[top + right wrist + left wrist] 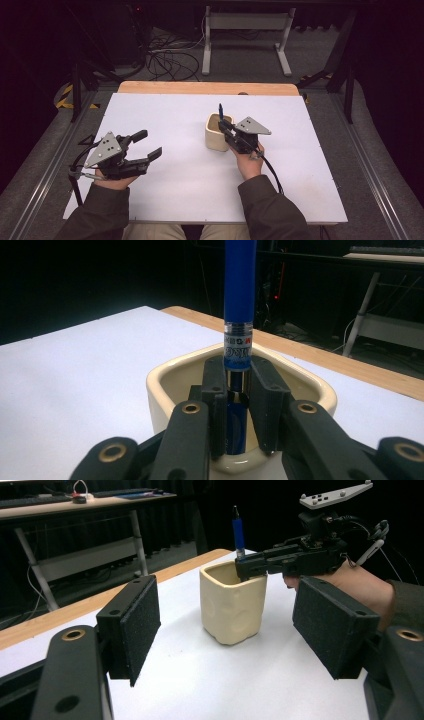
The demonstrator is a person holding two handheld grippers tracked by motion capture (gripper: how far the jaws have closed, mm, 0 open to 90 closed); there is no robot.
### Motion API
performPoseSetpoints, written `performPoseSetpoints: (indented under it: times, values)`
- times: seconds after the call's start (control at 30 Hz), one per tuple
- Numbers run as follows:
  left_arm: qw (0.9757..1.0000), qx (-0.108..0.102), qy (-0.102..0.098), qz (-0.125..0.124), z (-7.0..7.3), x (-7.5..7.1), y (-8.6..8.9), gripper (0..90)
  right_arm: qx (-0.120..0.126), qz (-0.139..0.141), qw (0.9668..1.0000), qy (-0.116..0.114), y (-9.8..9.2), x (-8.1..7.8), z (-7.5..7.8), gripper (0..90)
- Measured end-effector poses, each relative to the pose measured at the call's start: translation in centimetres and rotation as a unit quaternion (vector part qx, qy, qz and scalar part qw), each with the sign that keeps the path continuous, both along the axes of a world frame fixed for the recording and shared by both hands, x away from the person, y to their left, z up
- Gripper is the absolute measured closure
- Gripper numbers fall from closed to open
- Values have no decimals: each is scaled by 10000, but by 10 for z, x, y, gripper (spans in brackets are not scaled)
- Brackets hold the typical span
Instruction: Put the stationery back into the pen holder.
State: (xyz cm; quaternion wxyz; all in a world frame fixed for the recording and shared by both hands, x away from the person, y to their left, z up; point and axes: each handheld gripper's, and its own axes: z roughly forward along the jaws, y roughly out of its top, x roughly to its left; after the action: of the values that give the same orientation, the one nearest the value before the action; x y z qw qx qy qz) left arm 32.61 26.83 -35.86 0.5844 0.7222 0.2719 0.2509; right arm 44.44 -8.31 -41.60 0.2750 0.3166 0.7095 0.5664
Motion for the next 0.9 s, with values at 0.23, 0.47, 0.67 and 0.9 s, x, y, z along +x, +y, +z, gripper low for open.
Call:
performPoseSetpoints:
  times: [0.23, 0.47, 0.67, 0.9]
  values:
    - [10000, 3, 9, -12, 0, 0, -1, 280, 4, 12, 10000, 29, 0, 1, -1, 780]
    - [10000, 1, -4, -6, 0, 0, 0, 281, 10, 0, 10000, 20, -1, 1, -1, 779]
    - [10000, 7, 11, -8, 0, 0, 0, 281, 27, 5, 10000, 25, -2, 1, 0, 780]
    - [10000, -8, 9, -4, -1, 0, 0, 281, 28, -14, 10000, 36, -2, 1, 0, 776]
